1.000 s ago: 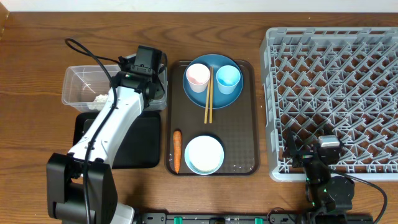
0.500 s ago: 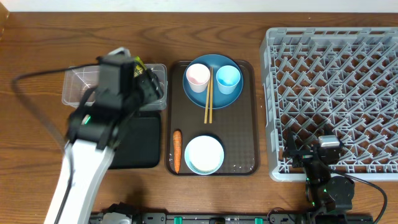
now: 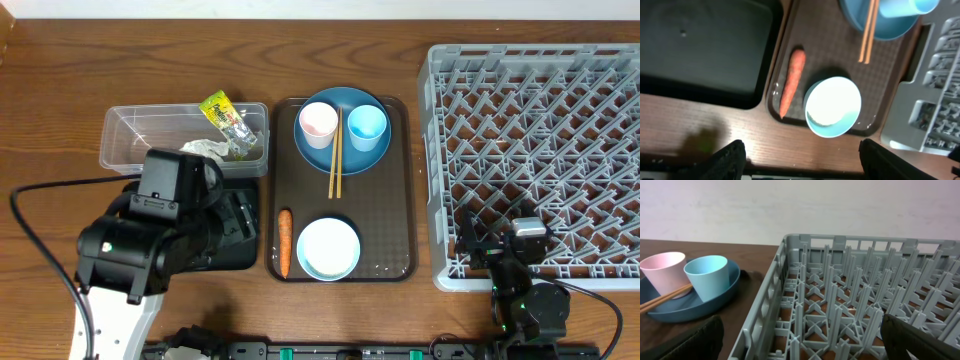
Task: Sort waste into correct bins and load items into the dishwasher rack
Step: 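Move the left gripper back over the brown tray toward the cups, then grasp the rim of the light-blue rice bowl with the left gripper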
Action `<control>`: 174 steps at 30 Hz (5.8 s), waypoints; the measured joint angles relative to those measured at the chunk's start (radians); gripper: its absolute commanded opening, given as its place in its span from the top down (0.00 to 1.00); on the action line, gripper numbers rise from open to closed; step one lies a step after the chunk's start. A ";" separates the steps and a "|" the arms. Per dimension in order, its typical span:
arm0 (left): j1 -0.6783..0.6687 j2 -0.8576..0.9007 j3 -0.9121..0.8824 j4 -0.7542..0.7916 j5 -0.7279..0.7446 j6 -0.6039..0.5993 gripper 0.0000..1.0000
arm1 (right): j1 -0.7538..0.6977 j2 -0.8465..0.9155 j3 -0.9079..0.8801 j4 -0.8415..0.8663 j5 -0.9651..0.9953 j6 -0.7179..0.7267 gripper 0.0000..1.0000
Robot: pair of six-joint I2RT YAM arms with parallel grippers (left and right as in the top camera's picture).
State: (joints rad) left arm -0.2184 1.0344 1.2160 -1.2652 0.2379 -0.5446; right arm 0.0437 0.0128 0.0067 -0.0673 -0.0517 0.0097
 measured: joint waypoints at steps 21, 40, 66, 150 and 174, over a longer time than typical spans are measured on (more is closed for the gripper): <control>-0.249 0.285 -0.016 0.325 0.003 0.040 0.25 | 0.000 0.000 0.000 0.000 0.000 0.000 0.01; -0.303 0.357 -0.017 0.445 0.003 0.074 0.25 | 0.000 0.000 0.000 0.000 0.000 0.000 0.01; -0.393 0.345 0.285 0.170 -0.093 0.083 0.27 | 0.000 0.000 0.000 0.000 0.000 0.000 0.01; -0.857 0.591 -0.173 0.597 -0.346 -0.324 0.64 | 0.000 0.000 0.000 0.000 0.000 0.000 0.01; -0.859 0.681 -0.189 0.645 -0.396 -0.320 0.86 | 0.000 0.000 0.000 0.000 0.000 0.000 0.01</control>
State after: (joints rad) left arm -1.0775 1.7153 1.0271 -0.6197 -0.1577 -0.8646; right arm 0.0437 0.0128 0.0067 -0.0669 -0.0517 0.0097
